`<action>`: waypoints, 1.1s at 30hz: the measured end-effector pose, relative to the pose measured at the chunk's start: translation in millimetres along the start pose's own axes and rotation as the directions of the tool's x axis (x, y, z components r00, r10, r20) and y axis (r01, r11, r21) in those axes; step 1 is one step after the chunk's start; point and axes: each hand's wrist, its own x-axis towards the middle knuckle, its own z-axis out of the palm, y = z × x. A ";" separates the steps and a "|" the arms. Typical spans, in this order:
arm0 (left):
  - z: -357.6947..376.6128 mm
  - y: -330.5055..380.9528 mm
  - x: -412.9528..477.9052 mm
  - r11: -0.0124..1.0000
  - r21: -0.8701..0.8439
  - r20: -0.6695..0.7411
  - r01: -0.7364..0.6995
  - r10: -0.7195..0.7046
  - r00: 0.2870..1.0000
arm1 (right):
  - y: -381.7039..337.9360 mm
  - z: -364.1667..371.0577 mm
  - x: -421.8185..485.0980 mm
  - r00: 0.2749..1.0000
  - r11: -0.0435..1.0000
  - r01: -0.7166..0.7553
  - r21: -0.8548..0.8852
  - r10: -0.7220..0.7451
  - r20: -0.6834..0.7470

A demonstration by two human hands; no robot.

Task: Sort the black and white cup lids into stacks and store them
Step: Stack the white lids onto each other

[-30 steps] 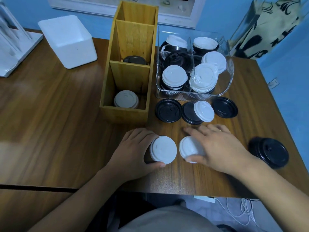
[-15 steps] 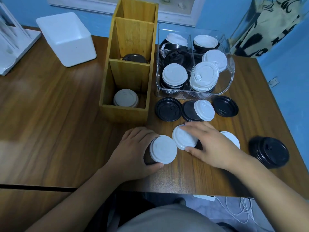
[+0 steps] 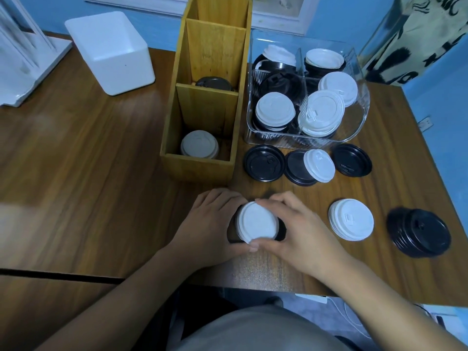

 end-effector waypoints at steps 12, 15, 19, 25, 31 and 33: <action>-0.2 -1.5 -1.4 0.999 -0.035 -0.008 0.002 -0.003 1.000 | -13.3 -2.5 6.5 0.995 0.990 -0.044 -0.135 0.055 0.082; 0.0 -2.2 -2.0 1.000 -0.020 -0.003 -0.002 0.002 1.000 | -16.2 -2.9 6.7 0.991 0.980 -0.062 -0.190 0.083 0.108; 0.4 -2.0 -1.7 1.000 -0.013 -0.011 -0.003 0.003 1.000 | -20.9 -4.0 6.9 0.987 0.970 -0.065 -0.236 0.098 0.130; 1.3 -2.9 -1.1 1.000 -0.006 -0.004 -0.002 0.002 1.000 | -24.8 -4.2 5.7 0.985 0.971 -0.068 -0.227 0.101 0.137; 1.7 -2.2 -1.4 1.000 0.012 0.009 -0.015 0.015 1.000 | -24.4 -3.3 3.2 0.986 0.968 -0.034 -0.247 0.074 0.152; 1.3 -1.2 -2.2 0.999 -0.003 -0.009 -0.032 0.032 0.999 | -23.1 -3.5 7.5 0.986 0.967 -0.006 -0.256 0.048 0.160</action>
